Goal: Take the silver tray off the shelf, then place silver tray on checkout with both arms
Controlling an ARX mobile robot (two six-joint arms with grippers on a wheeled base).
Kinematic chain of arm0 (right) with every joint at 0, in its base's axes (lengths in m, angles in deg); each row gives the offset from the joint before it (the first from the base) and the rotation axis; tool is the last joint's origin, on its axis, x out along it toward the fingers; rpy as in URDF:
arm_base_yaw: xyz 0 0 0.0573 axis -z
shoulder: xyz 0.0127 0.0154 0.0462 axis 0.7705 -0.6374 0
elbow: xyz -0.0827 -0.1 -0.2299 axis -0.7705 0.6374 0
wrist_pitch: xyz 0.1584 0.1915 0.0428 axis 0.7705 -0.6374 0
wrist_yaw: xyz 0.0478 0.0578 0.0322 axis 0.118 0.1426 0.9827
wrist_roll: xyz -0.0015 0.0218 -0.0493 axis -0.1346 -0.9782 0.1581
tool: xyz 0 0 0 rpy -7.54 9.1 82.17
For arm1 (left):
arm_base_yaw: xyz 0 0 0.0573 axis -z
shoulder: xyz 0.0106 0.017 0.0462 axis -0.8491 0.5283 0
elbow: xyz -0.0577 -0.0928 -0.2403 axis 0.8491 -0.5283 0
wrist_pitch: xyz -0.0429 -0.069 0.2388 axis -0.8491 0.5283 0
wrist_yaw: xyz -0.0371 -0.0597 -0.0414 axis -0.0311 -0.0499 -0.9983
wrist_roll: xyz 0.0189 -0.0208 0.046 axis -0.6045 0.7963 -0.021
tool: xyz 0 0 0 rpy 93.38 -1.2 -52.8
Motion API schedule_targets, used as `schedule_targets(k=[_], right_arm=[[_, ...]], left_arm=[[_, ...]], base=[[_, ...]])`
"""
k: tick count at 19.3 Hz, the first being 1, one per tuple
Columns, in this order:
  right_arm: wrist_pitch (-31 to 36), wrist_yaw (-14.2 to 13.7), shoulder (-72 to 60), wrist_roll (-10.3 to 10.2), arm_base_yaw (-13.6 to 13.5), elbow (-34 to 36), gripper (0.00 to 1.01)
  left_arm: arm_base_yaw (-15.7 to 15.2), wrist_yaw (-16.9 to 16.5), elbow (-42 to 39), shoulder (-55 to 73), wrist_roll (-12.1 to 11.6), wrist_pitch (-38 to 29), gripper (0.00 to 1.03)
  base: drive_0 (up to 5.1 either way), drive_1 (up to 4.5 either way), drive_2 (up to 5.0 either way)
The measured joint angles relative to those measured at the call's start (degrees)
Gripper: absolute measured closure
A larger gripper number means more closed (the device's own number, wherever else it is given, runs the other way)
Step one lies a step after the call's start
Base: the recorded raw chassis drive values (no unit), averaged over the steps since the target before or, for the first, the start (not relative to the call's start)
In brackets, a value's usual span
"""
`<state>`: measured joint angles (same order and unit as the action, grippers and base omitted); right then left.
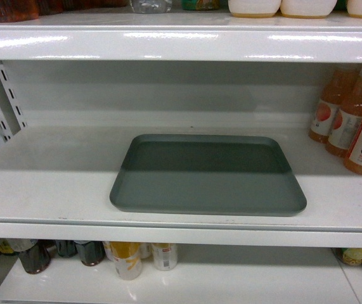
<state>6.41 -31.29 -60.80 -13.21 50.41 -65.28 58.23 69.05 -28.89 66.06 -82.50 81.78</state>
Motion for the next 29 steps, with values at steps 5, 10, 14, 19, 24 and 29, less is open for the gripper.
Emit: schedule_targets(k=[5, 10, 14, 19, 24, 29], right_arm=[[0.0, 0.0, 0.0, 0.0, 0.0, 0.0, 0.03], [0.0, 0.0, 0.0, 0.0, 0.0, 0.0, 0.03], [0.0, 0.0, 0.0, 0.0, 0.0, 0.0, 0.03], [0.0, 0.0, 0.0, 0.0, 0.0, 0.0, 0.03], [-0.3, 0.2, -0.1, 0.0, 0.0, 0.0, 0.03], [5.7, 20.2, -38.1, 7.2, 4.2, -8.4, 0.03]], left_arm=[[0.0, 0.0, 0.0, 0.0, 0.0, 0.0, 0.05], [0.0, 0.0, 0.0, 0.0, 0.0, 0.0, 0.05], [0.0, 0.0, 0.0, 0.0, 0.0, 0.0, 0.05], [0.0, 0.0, 0.0, 0.0, 0.0, 0.0, 0.05], [0.3, 1.0, 0.2, 0.3, 0.4, 1.4, 0.05], [8.8, 13.1, 11.7, 44.4, 15.5, -8.1, 0.05]], base=[[0.0, 0.00, 0.0], [0.0, 0.00, 0.0], [0.0, 0.00, 0.0], [0.0, 0.00, 0.0], [0.0, 0.00, 0.0], [0.0, 0.00, 0.0]])
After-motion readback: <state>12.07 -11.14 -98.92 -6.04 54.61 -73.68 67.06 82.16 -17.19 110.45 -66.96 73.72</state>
